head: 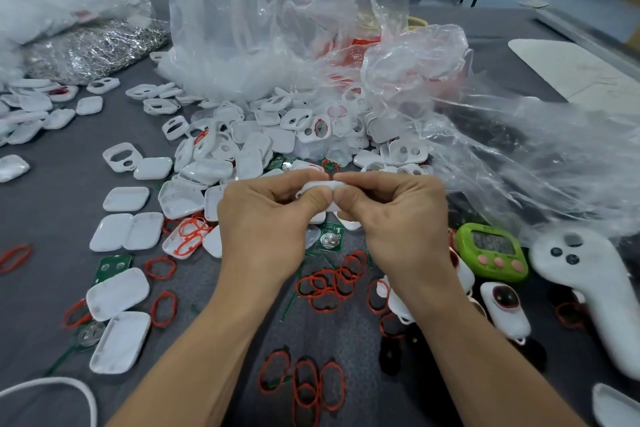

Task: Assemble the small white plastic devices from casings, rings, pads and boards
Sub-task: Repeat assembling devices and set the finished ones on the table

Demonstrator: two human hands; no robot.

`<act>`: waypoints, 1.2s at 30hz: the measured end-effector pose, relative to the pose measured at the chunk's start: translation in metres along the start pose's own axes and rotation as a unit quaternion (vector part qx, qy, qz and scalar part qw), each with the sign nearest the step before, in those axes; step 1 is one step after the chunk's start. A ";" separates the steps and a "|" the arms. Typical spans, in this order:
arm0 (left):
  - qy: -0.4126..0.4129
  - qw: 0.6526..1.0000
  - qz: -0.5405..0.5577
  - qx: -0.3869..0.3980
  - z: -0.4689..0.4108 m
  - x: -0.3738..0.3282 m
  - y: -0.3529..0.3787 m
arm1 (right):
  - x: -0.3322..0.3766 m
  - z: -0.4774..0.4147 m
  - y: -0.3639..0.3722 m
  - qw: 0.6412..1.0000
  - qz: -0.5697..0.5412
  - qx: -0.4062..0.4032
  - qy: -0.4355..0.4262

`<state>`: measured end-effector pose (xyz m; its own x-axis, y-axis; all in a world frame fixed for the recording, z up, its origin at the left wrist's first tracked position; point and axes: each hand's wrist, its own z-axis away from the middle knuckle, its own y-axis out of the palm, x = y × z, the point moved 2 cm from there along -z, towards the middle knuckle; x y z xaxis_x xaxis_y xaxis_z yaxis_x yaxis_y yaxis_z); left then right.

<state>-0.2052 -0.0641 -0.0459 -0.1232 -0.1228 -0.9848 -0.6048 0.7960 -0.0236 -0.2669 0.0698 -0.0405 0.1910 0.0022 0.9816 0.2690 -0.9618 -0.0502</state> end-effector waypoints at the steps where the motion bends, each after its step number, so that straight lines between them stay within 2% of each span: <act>1: -0.008 1.000 0.000 -0.006 -0.001 0.001 0.001 | -0.001 -0.002 0.000 1.000 -0.006 0.008 0.014; 4: -0.036 0.999 0.022 0.008 -0.002 0.002 0.003 | 0.000 -0.008 -0.004 0.995 -0.051 0.061 0.059; 8: -0.058 0.994 0.063 0.065 -0.003 0.001 0.001 | 0.002 -0.011 -0.009 0.987 -0.108 0.053 0.107; 13: -0.017 1.000 0.000 0.012 -0.003 0.001 0.002 | -0.005 -0.007 -0.001 0.977 -0.138 0.041 0.154; 16: 0.026 0.999 -0.036 0.002 -0.003 -0.001 0.001 | -0.002 -0.005 0.002 0.965 -0.173 0.085 0.178; 21: 0.024 0.999 -0.033 0.005 0.001 -0.002 0.004 | -0.009 -0.011 -0.008 0.989 -0.028 0.073 0.122; 26: -0.017 0.998 0.028 0.049 -0.003 -0.002 0.000 | -0.010 -0.007 -0.004 0.978 -0.092 0.070 0.173; 28: -0.029 0.996 0.068 0.039 -0.004 -0.003 0.000 | -0.010 -0.005 -0.001 0.979 -0.108 0.064 0.163; 30: 0.009 0.999 0.039 -0.005 -0.003 -0.004 0.002 | -0.010 -0.003 0.004 0.982 -0.108 0.059 0.144; 32: 0.071 0.996 -0.049 -0.025 0.003 -0.008 0.004 | -0.010 -0.002 0.009 0.979 -0.125 0.064 0.148; 36: 0.080 0.994 -0.080 0.010 0.006 -0.008 0.004 | -0.006 -0.001 0.012 0.952 -0.219 0.102 0.190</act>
<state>-0.2018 -0.0559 -0.0396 -0.1514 -0.3401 -0.9281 -0.6117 0.7698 -0.1823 -0.2661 0.0576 -0.0471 -0.3264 0.2553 0.9101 0.4287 -0.8181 0.3832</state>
